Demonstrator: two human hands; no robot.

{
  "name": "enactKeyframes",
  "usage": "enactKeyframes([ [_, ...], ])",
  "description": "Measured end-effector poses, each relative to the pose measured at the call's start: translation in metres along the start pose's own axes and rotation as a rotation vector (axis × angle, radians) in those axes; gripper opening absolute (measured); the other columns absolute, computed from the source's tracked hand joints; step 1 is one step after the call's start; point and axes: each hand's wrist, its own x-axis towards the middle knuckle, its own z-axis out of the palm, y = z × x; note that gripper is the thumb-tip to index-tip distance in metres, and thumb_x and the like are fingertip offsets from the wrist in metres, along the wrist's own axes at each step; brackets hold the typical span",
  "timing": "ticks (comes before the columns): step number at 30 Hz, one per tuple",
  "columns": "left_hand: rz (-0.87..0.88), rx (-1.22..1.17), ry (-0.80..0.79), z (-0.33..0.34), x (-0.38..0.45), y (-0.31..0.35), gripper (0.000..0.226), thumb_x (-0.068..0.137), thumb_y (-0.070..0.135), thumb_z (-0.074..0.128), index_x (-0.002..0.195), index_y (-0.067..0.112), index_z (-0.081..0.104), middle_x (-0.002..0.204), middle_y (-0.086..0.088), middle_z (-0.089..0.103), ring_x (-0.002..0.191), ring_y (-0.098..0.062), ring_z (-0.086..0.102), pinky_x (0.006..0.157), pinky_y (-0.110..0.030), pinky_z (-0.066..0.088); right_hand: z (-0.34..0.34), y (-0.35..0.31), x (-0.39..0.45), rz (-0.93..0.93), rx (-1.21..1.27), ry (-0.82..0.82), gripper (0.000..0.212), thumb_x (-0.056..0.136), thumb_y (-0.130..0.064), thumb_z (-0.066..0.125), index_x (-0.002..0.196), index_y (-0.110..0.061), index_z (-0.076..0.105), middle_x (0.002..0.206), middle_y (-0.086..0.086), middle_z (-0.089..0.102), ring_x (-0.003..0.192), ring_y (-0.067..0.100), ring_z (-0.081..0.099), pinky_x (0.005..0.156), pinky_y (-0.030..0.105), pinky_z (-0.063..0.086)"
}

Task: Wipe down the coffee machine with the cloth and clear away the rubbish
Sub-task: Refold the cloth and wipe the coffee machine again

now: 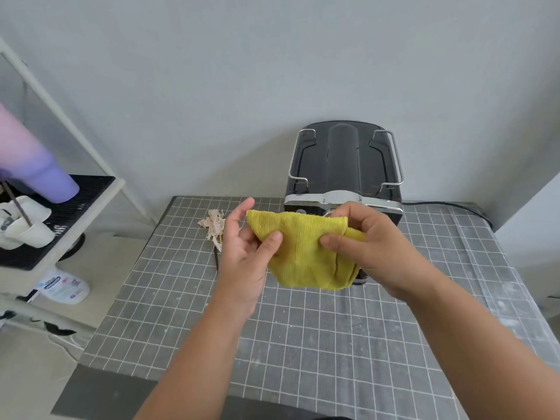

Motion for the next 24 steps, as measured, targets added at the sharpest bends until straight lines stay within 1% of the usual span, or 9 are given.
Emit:
enactKeyframes([
  [3,0.012,0.114,-0.013,-0.007,0.001,0.003,0.037,0.077,0.011,0.068,0.113,0.015,0.061,0.093,0.006,0.073,0.093,-0.009,0.067,0.079,-0.023,0.053,-0.005,0.006,-0.001,0.022,0.018,0.033,0.018,0.08,-0.004,0.074,0.082,-0.019,0.063,0.084,0.007,0.061,0.073,0.023,0.06,0.064,0.042,0.054],
  [6,-0.021,0.289,-0.024,-0.02,-0.004,-0.004,0.016,0.08,0.027,0.071,0.092,0.017,0.068,0.089,0.001,0.073,0.088,-0.016,0.069,0.077,-0.031,0.055,-0.007,0.018,-0.003,0.071,-0.001,0.016,0.015,0.079,-0.006,0.075,0.083,-0.017,0.065,0.085,0.005,0.066,0.073,0.02,0.063,0.062,0.038,0.055],
  [8,-0.032,0.531,-0.046,-0.033,-0.011,-0.015,0.024,0.085,0.048,0.065,0.09,0.025,0.066,0.084,-0.003,0.07,0.082,-0.021,0.067,0.075,-0.039,0.056,-0.004,0.03,-0.006,0.128,-0.012,-0.009,0.012,0.08,-0.008,0.074,0.083,-0.018,0.067,0.085,0.002,0.07,0.076,0.019,0.066,0.065,0.032,0.054],
  [10,-0.058,0.757,-0.077,-0.043,-0.02,-0.032,0.036,0.088,0.06,0.05,0.088,0.025,0.06,0.071,-0.003,0.06,0.067,-0.021,0.059,0.069,-0.044,0.052,0.002,0.052,-0.01,0.223,0.017,-0.023,0.009,0.082,-0.008,0.072,0.086,-0.015,0.068,0.086,0.003,0.072,0.079,0.02,0.067,0.069,0.031,0.053],
  [15,-0.297,0.958,-0.079,-0.048,-0.04,-0.09,0.034,0.098,0.05,0.035,0.085,0.02,0.045,0.065,0.001,0.046,0.059,-0.014,0.048,0.064,-0.041,0.047,0.028,0.132,-0.02,0.571,0.099,0.131,0.006,0.089,-0.02,0.064,0.094,-0.017,0.066,0.099,0.011,0.07,0.091,0.032,0.066,0.08,0.046,0.054],
  [17,-0.403,0.964,-0.071,-0.048,-0.047,-0.116,0.031,0.1,0.047,0.035,0.085,0.02,0.042,0.066,0.003,0.042,0.059,-0.012,0.045,0.059,-0.033,0.04,0.036,0.16,-0.023,0.637,-0.017,0.197,0.008,0.091,-0.028,0.059,0.098,-0.025,0.062,0.104,0.007,0.065,0.094,0.029,0.062,0.077,0.042,0.052],
  [19,-0.445,0.957,-0.074,-0.049,-0.055,-0.137,0.026,0.1,0.046,0.036,0.088,0.024,0.042,0.068,0.007,0.043,0.058,-0.007,0.042,0.058,-0.027,0.038,0.039,0.177,-0.027,0.657,-0.164,0.212,0.011,0.095,-0.032,0.051,0.103,-0.03,0.057,0.101,0.004,0.061,0.088,0.024,0.059,0.074,0.038,0.05],
  [22,-0.45,0.929,-0.068,-0.05,-0.058,-0.16,0.015,0.099,0.048,0.039,0.086,0.039,0.039,0.074,0.012,0.046,0.06,0.0,0.042,0.059,-0.021,0.038,0.04,0.194,-0.026,0.662,-0.29,0.175,0.016,0.098,-0.031,0.043,0.109,-0.026,0.053,0.087,0.005,0.06,0.072,0.022,0.057,0.063,0.034,0.048],
  [24,-0.44,0.982,-0.053,-0.054,-0.052,-0.171,0.012,0.098,0.046,0.043,0.094,0.034,0.044,0.075,0.016,0.048,0.064,0.003,0.045,0.061,-0.021,0.04,0.039,0.204,-0.021,0.66,-0.361,0.161,0.018,0.099,-0.03,0.041,0.114,-0.023,0.05,0.082,0.002,0.058,0.066,0.019,0.053,0.059,0.03,0.045],
])
